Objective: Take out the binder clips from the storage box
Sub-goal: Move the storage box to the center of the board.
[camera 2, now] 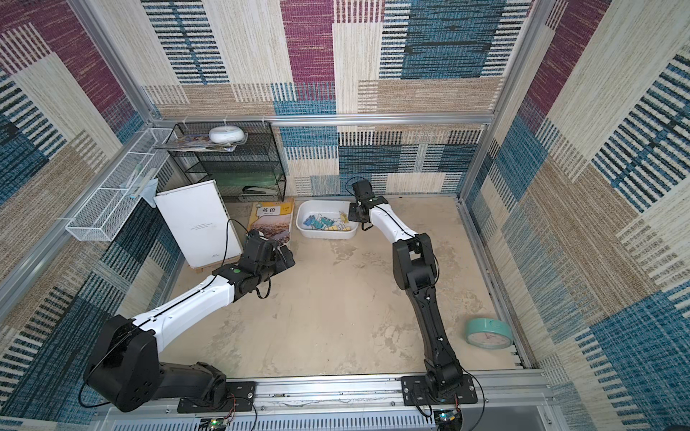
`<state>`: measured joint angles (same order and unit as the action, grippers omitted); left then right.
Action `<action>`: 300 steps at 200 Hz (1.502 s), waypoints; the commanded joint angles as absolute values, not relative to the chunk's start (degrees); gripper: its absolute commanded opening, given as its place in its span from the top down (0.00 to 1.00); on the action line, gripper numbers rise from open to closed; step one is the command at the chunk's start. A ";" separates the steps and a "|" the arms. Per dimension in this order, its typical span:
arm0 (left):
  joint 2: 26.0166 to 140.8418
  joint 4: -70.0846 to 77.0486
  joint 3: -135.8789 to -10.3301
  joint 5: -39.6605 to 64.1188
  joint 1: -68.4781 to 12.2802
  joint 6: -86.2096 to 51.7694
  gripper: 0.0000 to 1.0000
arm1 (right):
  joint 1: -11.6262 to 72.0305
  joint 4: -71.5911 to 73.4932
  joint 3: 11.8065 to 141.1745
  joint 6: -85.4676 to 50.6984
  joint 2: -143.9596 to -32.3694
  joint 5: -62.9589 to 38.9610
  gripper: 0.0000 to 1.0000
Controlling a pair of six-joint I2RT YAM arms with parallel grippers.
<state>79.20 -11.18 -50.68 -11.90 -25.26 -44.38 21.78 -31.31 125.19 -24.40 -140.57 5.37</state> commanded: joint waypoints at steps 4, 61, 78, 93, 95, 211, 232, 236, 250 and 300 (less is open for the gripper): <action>78.50 -10.89 -50.39 -12.91 -25.27 -44.56 0.01 | 22.39 -31.99 120.82 -23.47 -137.14 5.14 1.00; 77.17 -10.98 -49.96 -13.24 -25.48 -44.64 0.01 | 23.46 -27.06 101.66 -21.97 -125.36 5.34 1.00; 77.02 -11.00 -50.00 -13.19 -25.58 -44.54 0.01 | 23.55 -23.91 94.47 -22.38 -120.95 4.33 1.00; 76.99 -11.06 -49.92 -13.18 -25.75 -44.54 0.01 | 23.59 -21.74 88.86 -22.97 -117.46 3.74 1.00; 76.99 -11.07 -49.92 -13.16 -25.75 -44.53 0.01 | 23.61 -21.54 88.22 -23.01 -116.97 3.59 1.00; 77.65 -10.96 -50.69 -11.52 -26.10 -44.30 0.01 | 26.07 -17.15 71.71 -24.48 -106.70 3.60 0.95; 77.78 -11.02 -50.81 -11.08 -26.10 -44.07 0.01 | 26.17 -17.31 71.63 -25.02 -106.26 3.32 0.82; 77.78 -11.07 -50.84 -10.93 -26.17 -44.19 0.01 | 26.26 -17.31 71.58 -25.08 -106.04 3.34 0.76; 77.78 -10.97 -51.01 -10.33 -26.10 -44.07 0.01 | 26.36 -17.06 71.37 -25.06 -104.53 3.52 0.68; 77.78 -11.11 -51.71 -8.89 -26.19 -43.54 0.01 | 27.94 -17.71 72.54 -22.10 -98.56 4.13 0.56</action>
<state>77.76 -11.18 -51.05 -10.02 -26.11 -44.25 27.07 -17.26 71.68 -23.97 -100.51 3.84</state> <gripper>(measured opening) 0.991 0.432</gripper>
